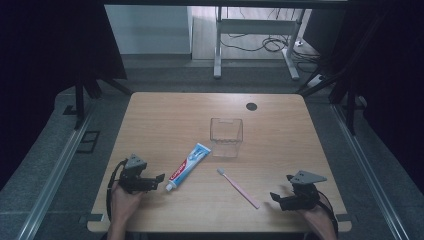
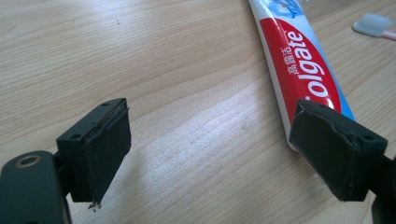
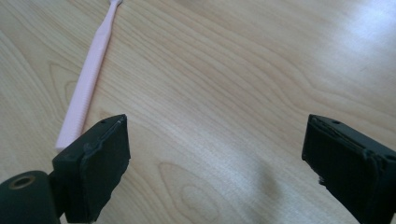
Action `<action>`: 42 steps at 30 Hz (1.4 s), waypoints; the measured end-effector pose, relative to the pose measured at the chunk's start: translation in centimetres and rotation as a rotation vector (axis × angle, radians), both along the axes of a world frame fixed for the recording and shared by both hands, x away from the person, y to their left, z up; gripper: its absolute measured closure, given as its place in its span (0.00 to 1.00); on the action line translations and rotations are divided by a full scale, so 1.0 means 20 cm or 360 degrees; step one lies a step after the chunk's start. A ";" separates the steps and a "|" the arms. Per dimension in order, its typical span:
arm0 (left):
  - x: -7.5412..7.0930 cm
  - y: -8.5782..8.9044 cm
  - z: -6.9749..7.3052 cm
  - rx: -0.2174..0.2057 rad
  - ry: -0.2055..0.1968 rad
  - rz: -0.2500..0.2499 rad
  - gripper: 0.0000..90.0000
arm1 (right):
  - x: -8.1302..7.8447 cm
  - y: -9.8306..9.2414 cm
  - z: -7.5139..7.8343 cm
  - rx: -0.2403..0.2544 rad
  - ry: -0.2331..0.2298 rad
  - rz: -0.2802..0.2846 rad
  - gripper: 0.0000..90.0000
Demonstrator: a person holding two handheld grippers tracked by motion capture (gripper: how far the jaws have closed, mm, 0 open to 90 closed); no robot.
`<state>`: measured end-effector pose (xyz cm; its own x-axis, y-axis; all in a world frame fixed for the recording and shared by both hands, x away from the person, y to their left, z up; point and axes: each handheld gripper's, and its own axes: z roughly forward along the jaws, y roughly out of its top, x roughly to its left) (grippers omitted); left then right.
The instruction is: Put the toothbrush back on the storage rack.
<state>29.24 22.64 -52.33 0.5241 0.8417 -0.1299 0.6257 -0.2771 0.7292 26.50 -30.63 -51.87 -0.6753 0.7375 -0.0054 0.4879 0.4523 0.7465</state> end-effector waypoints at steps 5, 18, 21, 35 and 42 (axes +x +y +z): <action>0.00 0.00 0.00 0.0003 -0.0006 -0.0010 0.14 | 0.00 0.00 0.00 0.0005 0.0048 0.0015 0.05; 0.00 -0.01 -0.01 0.0015 0.0008 -0.0020 0.14 | -0.01 0.07 0.03 -0.0049 0.0114 0.0088 0.04; 0.00 -0.01 -0.01 0.0015 0.0010 -0.0024 0.14 | 0.00 0.10 0.04 -0.0080 0.0134 0.0108 0.04; 0.00 -0.02 -0.02 0.0029 0.0026 -0.0025 0.14 | 0.04 0.16 0.07 -0.0056 0.0248 0.0079 0.07; 0.00 -0.02 -0.02 0.0033 0.0027 -0.0027 0.14 | 0.08 0.20 0.09 -0.0081 0.0317 0.0101 0.09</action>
<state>29.30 22.32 -52.82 0.5361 0.8353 -0.1216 0.6331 -0.3026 0.7124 28.10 -26.58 -50.01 -0.7119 0.6957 0.0965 0.5930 0.5217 0.6133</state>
